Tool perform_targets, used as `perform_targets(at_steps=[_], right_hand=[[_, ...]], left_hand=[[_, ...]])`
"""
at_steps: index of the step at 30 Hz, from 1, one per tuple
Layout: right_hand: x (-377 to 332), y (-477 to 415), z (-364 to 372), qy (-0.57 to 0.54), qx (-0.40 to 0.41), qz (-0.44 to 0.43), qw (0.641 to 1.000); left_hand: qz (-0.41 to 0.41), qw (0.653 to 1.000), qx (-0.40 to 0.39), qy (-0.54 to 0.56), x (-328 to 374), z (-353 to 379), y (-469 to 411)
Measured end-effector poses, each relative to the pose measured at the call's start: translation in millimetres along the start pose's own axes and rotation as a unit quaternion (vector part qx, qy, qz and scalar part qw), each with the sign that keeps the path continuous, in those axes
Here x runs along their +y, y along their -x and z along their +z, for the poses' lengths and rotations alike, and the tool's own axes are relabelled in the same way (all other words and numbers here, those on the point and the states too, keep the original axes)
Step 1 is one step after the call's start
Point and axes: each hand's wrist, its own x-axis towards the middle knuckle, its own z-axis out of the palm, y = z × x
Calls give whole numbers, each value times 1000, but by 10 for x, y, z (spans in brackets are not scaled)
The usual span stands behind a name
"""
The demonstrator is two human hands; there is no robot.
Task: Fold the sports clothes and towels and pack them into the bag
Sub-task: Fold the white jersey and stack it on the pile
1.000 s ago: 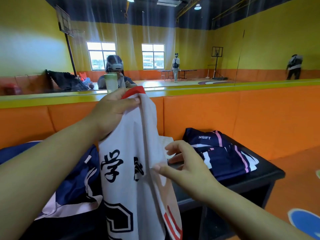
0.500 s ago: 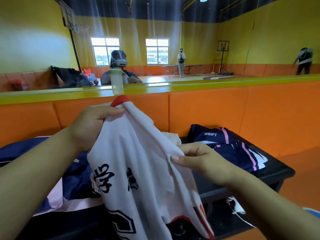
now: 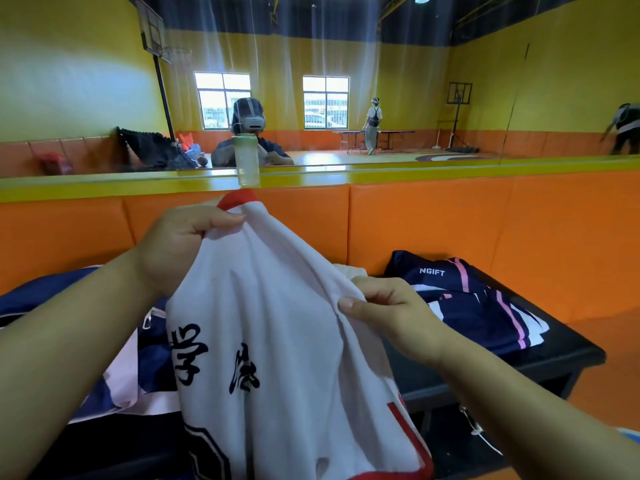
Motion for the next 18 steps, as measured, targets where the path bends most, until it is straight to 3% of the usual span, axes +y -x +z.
perform_targets(at_steps=[4, 11, 14, 18], right_hand=[[-51, 6, -14, 15, 43, -53, 998], [-133, 113, -127, 70, 137, -56, 986], [-159, 170, -138, 125, 172, -60, 975], [-304, 289, -188, 220, 194, -90, 952]], left_hand=[[72, 995, 14, -70, 4, -39, 62], [163, 960, 91, -208, -95, -10, 41], [219, 919, 101, -313, -79, 17, 47], [269, 831, 147, -465, -7, 92, 50]])
